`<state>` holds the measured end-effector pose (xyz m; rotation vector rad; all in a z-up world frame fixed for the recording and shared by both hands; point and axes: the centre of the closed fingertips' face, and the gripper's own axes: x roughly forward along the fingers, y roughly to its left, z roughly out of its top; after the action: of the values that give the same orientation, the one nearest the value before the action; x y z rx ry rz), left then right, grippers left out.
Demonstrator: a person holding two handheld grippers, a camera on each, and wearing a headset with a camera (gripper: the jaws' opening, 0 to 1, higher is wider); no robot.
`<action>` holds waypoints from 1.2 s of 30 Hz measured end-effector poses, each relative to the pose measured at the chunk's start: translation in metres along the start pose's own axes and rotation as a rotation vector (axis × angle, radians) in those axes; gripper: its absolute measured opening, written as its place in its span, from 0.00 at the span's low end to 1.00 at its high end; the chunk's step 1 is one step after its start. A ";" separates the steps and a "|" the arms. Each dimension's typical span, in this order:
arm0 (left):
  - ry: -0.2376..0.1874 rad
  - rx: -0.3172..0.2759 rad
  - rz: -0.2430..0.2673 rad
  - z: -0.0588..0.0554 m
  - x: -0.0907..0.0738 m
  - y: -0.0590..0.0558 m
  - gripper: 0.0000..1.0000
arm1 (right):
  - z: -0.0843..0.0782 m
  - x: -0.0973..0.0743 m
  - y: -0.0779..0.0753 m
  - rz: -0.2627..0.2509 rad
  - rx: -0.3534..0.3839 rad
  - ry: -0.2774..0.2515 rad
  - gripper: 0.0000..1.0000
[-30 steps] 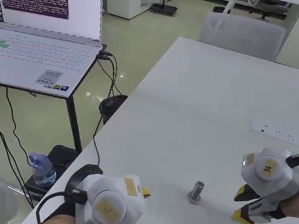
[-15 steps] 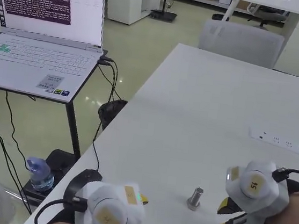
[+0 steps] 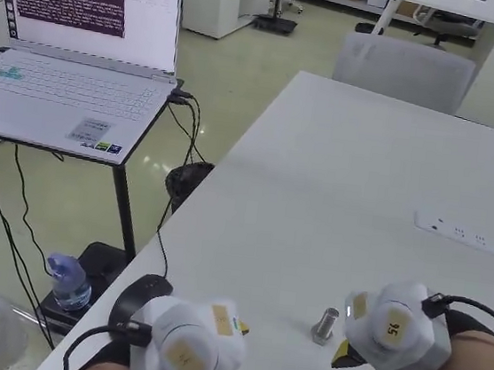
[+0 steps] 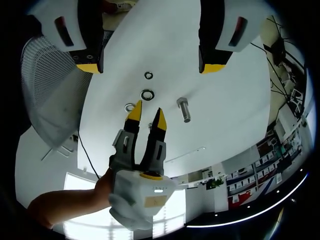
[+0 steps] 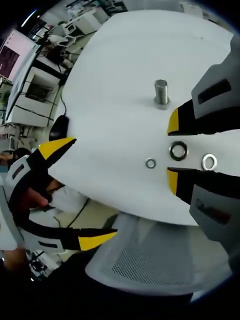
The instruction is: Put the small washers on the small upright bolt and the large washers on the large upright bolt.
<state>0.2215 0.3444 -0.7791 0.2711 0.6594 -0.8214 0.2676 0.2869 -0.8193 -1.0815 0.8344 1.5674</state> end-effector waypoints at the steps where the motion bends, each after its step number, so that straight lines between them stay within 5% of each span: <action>1: 0.000 0.000 0.001 0.000 0.000 0.000 0.78 | 0.001 0.001 0.001 0.001 -0.002 -0.001 0.27; 17: -0.001 0.003 0.003 -0.001 0.000 0.000 0.77 | 0.013 0.025 0.016 0.025 -0.091 0.007 0.26; 36: 0.001 0.014 -0.002 0.001 0.003 0.002 0.76 | 0.001 0.057 0.017 0.051 -0.138 0.045 0.23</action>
<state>0.2252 0.3430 -0.7803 0.2840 0.6545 -0.8280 0.2458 0.3038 -0.8723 -1.2063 0.7982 1.6683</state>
